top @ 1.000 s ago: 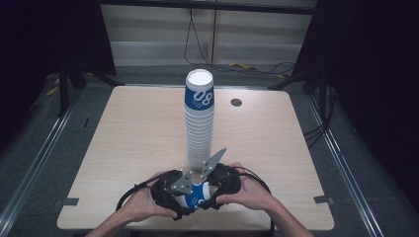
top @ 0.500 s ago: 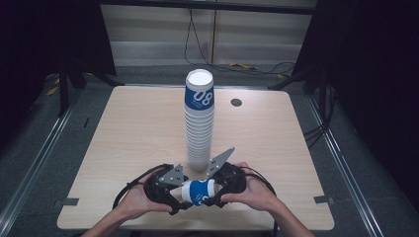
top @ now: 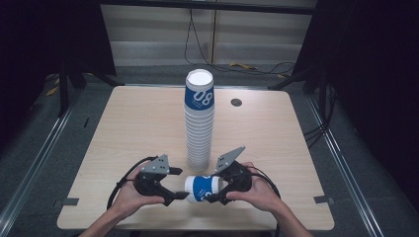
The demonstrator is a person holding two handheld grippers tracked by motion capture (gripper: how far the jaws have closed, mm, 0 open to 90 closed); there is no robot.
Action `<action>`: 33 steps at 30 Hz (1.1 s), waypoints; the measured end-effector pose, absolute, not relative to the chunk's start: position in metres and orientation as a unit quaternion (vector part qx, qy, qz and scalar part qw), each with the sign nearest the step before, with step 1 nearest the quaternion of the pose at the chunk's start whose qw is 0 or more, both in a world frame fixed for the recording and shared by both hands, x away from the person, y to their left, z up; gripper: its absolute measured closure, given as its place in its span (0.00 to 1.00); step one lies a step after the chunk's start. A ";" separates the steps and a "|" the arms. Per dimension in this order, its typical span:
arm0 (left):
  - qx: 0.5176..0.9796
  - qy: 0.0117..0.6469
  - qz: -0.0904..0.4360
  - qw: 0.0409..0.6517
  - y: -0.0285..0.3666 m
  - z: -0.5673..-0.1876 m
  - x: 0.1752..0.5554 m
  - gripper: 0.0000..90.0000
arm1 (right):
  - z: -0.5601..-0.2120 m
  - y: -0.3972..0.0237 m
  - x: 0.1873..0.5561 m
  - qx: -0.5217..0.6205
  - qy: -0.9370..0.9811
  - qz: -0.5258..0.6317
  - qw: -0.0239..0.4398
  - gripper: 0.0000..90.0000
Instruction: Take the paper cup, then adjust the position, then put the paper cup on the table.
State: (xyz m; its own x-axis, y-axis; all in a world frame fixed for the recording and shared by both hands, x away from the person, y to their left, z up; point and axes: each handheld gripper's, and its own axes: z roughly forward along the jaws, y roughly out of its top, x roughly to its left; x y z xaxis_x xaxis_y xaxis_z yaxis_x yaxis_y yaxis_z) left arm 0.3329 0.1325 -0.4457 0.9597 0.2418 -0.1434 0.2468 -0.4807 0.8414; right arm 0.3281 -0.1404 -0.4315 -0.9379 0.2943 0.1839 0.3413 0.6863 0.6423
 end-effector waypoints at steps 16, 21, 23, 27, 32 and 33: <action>0.819 0.165 -0.016 0.549 0.143 -0.442 0.335 0.18 | -0.431 -0.167 0.329 -0.214 -0.883 -0.418 0.021 0.32; 0.807 0.168 -0.031 0.565 0.144 -0.444 0.335 0.18 | -0.431 -0.174 0.328 -0.224 -0.867 -0.444 0.017 0.31; 0.807 0.169 -0.031 0.565 0.144 -0.445 0.335 0.18 | -0.431 -0.175 0.329 -0.227 -0.856 -0.464 0.023 0.31; 0.801 0.172 -0.038 0.572 0.144 -0.444 0.336 0.18 | -0.431 -0.174 0.328 -0.224 -0.854 -0.469 0.029 0.31; 0.797 0.178 -0.038 0.576 0.145 -0.443 0.335 0.17 | -0.434 -0.173 0.326 -0.222 -0.846 -0.485 0.029 0.31; 0.796 0.177 -0.036 0.578 0.145 -0.442 0.335 0.17 | -0.434 -0.173 0.325 -0.222 -0.844 -0.487 0.025 0.31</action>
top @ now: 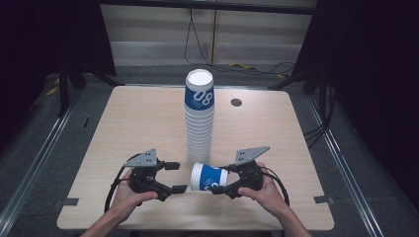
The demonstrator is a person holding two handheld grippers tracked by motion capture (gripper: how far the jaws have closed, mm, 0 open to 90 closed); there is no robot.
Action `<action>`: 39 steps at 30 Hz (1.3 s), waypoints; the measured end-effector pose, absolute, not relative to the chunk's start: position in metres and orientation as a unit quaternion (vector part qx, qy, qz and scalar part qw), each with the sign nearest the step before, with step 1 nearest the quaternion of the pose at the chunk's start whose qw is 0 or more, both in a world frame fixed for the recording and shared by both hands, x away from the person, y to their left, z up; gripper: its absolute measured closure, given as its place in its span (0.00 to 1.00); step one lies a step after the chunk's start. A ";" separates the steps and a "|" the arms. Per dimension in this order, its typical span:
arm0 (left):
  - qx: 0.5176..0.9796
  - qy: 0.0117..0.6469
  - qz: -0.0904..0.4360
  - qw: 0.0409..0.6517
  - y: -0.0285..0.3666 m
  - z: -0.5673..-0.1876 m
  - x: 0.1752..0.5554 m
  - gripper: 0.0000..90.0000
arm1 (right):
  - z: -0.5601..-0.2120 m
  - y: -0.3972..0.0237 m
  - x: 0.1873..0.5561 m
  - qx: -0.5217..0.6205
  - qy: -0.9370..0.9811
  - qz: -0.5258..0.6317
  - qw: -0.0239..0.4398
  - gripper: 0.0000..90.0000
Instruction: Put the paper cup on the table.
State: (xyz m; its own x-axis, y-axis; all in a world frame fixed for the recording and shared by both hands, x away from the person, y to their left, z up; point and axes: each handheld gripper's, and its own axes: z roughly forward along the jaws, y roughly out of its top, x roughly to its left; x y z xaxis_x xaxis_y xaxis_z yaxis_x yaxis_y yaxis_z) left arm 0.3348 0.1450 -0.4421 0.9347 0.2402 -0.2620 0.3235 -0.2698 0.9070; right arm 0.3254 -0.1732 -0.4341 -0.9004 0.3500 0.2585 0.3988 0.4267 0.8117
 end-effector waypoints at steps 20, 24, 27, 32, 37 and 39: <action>0.783 0.164 -0.046 0.599 0.142 -0.435 0.334 0.17 | -0.443 -0.172 0.320 -0.202 -0.787 -0.583 0.013 0.31; 0.782 0.155 -0.048 0.601 0.140 -0.434 0.333 0.17 | -0.446 -0.170 0.318 -0.199 -0.785 -0.586 0.013 0.31; 0.784 0.159 -0.049 0.598 0.138 -0.435 0.334 0.17 | -0.446 -0.167 0.318 -0.195 -0.782 -0.592 0.013 0.31; 0.784 0.165 -0.046 0.597 0.135 -0.436 0.336 0.17 | -0.447 -0.165 0.318 -0.193 -0.780 -0.595 0.021 0.31; 0.786 0.156 -0.059 0.595 0.130 -0.439 0.340 0.17 | -0.446 -0.164 0.318 -0.190 -0.778 -0.598 0.023 0.31; 0.795 0.150 -0.057 0.586 0.128 -0.439 0.341 0.17 | -0.447 -0.164 0.318 -0.189 -0.778 -0.599 0.023 0.31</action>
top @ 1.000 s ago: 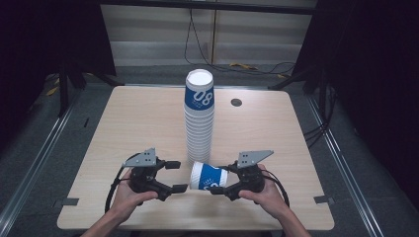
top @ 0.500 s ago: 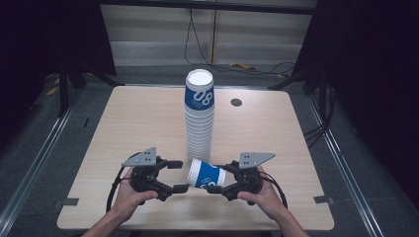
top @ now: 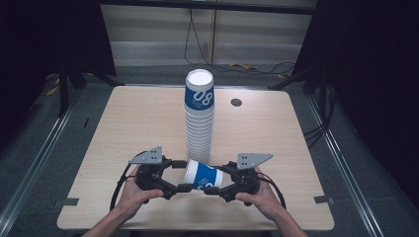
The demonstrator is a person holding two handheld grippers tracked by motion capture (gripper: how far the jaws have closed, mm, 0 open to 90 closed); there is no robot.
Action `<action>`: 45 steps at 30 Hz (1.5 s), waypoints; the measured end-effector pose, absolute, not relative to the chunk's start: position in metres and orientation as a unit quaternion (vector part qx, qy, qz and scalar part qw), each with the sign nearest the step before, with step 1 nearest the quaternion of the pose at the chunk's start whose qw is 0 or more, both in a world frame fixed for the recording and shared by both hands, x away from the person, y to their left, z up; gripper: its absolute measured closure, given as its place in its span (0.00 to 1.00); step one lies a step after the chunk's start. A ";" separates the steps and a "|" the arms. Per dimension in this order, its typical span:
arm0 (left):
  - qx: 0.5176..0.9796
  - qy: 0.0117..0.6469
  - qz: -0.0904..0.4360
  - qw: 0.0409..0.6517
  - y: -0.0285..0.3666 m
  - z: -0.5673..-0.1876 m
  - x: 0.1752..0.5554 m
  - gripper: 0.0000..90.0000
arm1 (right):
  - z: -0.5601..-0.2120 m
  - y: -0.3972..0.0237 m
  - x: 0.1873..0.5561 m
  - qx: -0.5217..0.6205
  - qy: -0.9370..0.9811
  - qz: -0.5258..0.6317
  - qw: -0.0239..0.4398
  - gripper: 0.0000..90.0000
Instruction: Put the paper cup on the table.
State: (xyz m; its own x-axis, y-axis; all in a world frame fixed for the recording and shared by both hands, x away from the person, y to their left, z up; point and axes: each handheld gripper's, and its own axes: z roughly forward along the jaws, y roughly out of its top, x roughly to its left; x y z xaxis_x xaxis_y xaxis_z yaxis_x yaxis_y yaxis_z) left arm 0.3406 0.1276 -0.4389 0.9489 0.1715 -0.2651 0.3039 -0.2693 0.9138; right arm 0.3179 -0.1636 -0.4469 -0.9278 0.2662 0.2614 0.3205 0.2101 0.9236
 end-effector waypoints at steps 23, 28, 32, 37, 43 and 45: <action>0.787 0.130 -0.099 0.595 0.117 -0.441 0.341 0.16 | -0.446 -0.157 0.314 -0.176 -0.781 -0.598 0.042 0.31; 0.788 0.123 -0.102 0.595 0.119 -0.440 0.340 0.18 | -0.446 -0.157 0.315 -0.170 -0.788 -0.590 0.047 0.31; 0.779 0.125 -0.120 0.603 0.123 -0.441 0.342 0.20 | -0.445 -0.157 0.314 -0.173 -0.787 -0.589 0.055 0.31; 0.776 0.123 -0.116 0.608 0.125 -0.441 0.342 0.21 | -0.446 -0.154 0.314 -0.178 -0.794 -0.578 0.056 0.29; 0.773 0.125 -0.111 0.612 0.127 -0.439 0.345 0.21 | -0.447 -0.154 0.315 -0.189 -0.797 -0.571 0.053 0.26; 0.774 0.126 -0.110 0.610 0.126 -0.440 0.344 0.21 | -0.447 -0.153 0.315 -0.191 -0.798 -0.569 0.051 0.24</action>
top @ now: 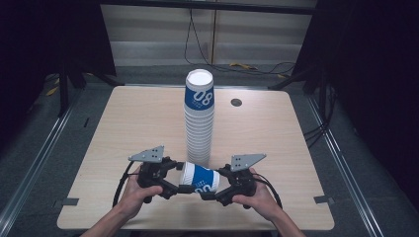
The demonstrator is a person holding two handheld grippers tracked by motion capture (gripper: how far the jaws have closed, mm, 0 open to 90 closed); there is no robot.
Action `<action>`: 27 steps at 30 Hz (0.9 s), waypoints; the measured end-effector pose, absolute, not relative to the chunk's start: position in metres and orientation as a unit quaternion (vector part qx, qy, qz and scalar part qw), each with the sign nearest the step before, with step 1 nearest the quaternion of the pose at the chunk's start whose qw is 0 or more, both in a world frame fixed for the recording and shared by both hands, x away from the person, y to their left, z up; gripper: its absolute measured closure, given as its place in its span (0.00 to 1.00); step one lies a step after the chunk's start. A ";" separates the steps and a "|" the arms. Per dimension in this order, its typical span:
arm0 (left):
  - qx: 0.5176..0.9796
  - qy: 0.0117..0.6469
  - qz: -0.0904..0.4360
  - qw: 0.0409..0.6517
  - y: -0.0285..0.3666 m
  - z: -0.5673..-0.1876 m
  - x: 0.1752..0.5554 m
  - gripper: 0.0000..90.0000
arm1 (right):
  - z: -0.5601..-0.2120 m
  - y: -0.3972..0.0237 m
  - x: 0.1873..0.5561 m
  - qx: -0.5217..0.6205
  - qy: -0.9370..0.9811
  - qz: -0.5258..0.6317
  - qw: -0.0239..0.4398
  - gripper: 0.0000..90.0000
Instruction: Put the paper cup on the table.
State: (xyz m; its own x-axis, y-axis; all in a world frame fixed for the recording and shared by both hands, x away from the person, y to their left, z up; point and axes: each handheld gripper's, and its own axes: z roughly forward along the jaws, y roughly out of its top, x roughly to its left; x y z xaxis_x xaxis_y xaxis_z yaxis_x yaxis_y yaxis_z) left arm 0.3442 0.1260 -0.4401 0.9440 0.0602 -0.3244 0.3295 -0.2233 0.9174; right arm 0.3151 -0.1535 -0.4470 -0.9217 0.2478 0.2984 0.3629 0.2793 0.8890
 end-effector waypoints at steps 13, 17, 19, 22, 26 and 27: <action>0.781 0.142 -0.090 0.601 0.129 -0.435 0.347 0.21 | -0.448 -0.158 0.317 -0.222 -0.807 -0.546 0.028 0.16; 0.783 0.148 -0.084 0.598 0.134 -0.433 0.346 0.21 | -0.448 -0.161 0.318 -0.232 -0.809 -0.540 0.020 0.16; 0.783 0.154 -0.083 0.596 0.136 -0.433 0.347 0.21 | -0.448 -0.162 0.318 -0.233 -0.810 -0.539 0.015 0.16; 0.787 0.161 -0.085 0.589 0.138 -0.434 0.347 0.21 | -0.447 -0.164 0.318 -0.235 -0.812 -0.534 0.006 0.16; 0.786 0.180 -0.095 0.584 0.142 -0.436 0.349 0.21 | -0.448 -0.170 0.318 -0.249 -0.819 -0.517 -0.001 0.16; 0.787 0.183 -0.096 0.582 0.144 -0.436 0.349 0.21 | -0.449 -0.172 0.318 -0.255 -0.818 -0.516 -0.002 0.16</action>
State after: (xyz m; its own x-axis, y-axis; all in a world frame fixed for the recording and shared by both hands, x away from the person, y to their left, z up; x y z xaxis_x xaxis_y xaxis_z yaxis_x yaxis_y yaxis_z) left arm 0.3490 0.1435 -0.4360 0.9147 0.1765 -0.3635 0.3992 -0.2561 0.8803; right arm 0.3181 -0.1718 -0.4486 -0.8704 0.4185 0.2594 0.4144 0.3380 0.8450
